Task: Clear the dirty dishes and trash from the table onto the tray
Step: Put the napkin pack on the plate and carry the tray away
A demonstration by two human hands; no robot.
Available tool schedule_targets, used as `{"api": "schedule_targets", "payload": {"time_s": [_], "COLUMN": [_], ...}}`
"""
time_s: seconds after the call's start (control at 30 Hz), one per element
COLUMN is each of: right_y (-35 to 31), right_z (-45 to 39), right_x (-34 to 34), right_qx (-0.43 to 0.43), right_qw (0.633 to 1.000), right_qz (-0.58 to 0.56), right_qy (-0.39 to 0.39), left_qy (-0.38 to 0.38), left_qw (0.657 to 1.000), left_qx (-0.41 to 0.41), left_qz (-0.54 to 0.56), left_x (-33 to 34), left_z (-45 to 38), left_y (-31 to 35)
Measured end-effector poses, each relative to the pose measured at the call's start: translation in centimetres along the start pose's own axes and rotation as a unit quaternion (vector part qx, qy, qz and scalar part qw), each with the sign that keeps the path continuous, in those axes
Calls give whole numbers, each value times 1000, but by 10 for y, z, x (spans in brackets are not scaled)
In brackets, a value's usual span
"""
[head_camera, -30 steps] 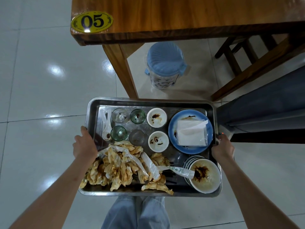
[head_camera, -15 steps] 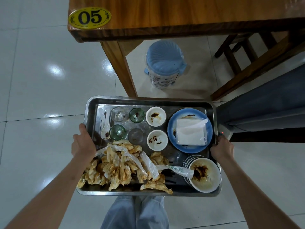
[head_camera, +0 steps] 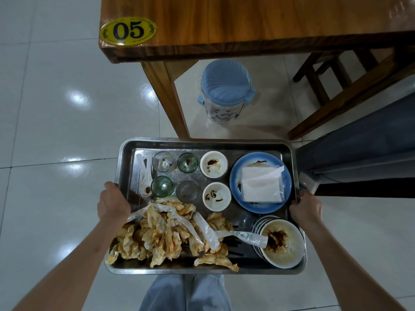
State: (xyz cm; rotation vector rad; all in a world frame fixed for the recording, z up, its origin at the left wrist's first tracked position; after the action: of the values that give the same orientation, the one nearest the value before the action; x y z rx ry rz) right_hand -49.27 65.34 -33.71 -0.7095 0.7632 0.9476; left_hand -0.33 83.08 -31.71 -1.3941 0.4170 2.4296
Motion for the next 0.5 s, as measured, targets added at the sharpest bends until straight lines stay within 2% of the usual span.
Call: {"api": "schedule_targets", "payload": {"time_s": [0.5], "right_y": [14], "right_z": [30], "right_x": [-14], "right_qx": [1], "right_qw": [1000], "right_qz": [-23], "right_qy": [3], "left_qy": [-23], "left_qw": [1000], "left_qx": [6], "left_qz": [-8], "left_x": [-27], "left_z": [20], "left_y": [-2]}}
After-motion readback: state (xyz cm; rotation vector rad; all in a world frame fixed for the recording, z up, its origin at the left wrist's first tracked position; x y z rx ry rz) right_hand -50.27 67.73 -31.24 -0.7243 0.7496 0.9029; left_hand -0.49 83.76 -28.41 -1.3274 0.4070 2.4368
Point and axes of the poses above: each hand's wrist, its own z-axis away from the middle knuckle, its own x-axis out of the palm, y = z × x, the point moved 9 cm from there along -z, towards the middle knuckle, and after that the axes turned 1 degree about -y, right-handed, at the moved point
